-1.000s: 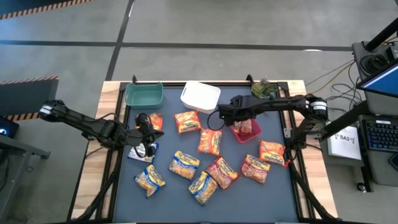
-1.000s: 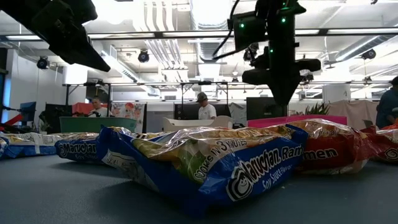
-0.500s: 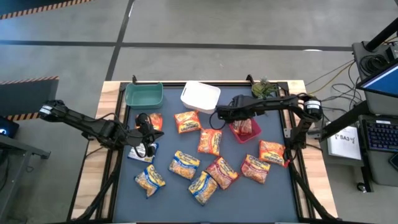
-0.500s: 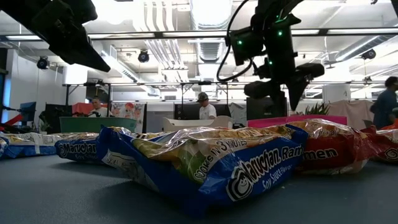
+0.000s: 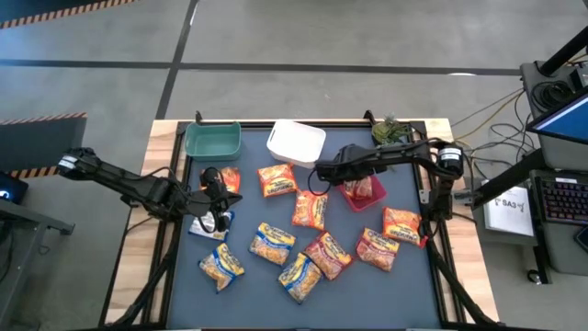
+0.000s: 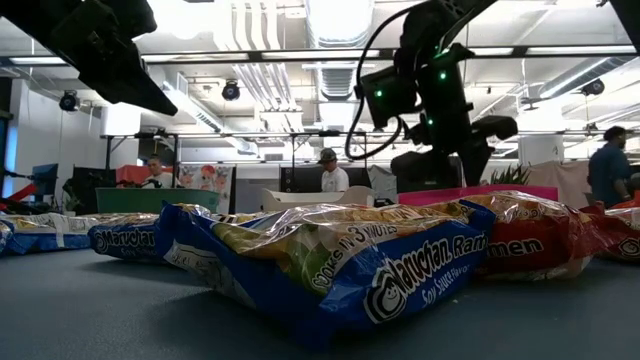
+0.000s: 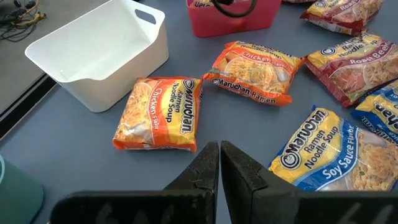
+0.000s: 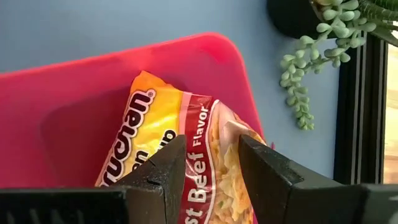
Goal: Sort Maruchan noodles
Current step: Put the red noodle pack into the pink bin
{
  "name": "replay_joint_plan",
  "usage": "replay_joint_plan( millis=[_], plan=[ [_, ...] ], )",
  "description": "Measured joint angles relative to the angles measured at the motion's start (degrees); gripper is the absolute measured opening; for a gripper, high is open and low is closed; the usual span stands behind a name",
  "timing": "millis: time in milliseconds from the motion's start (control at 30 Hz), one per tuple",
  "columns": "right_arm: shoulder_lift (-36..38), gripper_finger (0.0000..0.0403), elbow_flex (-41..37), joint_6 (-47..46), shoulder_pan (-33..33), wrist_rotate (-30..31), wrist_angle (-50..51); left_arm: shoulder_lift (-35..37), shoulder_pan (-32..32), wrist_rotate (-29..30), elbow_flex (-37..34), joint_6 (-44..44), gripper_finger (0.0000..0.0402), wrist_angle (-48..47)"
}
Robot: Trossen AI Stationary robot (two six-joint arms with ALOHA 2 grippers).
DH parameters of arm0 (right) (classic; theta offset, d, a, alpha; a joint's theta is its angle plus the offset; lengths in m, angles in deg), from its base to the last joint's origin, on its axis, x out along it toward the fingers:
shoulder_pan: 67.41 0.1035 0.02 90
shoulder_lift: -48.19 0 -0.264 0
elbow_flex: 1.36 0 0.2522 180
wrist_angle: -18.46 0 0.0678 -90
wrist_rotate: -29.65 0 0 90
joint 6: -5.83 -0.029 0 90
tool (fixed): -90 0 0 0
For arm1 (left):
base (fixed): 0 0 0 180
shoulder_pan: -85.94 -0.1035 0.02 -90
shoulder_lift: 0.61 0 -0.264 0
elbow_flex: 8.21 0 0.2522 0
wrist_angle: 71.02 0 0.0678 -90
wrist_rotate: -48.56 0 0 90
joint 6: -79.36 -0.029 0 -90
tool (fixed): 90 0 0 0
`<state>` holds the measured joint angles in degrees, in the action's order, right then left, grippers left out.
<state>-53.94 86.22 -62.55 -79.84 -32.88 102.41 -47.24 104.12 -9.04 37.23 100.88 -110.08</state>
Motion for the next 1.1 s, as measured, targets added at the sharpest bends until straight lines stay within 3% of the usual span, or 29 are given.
replay_joint_plan(
  millis=[200, 500, 900, 1100],
  plan=[
    [-1.4, 0.0116, 0.0, 0.0, 0.0, 0.7, -0.4, 0.0, 0.0, 0.0, 0.0, 0.0, 0.0, 0.0],
    [-1.6, 0.0016, 0.0, 1.5, 0.0, 1.0, -0.7, 0.0, 0.0, 0.0, 0.0, 0.0, 0.0, 0.0],
    [1.5, 0.0009, 0.6, 3.2, 4.3, 8.9, -2.4, 0.0, 0.0, 0.0, 0.0, 0.0, 0.0, 0.0],
    [5.2, 0.0009, 0.6, 2.5, 5.6, 6.4, -1.7, 0.0, 0.0, 0.0, 0.0, 0.0, 0.0, 0.0]
  ],
)
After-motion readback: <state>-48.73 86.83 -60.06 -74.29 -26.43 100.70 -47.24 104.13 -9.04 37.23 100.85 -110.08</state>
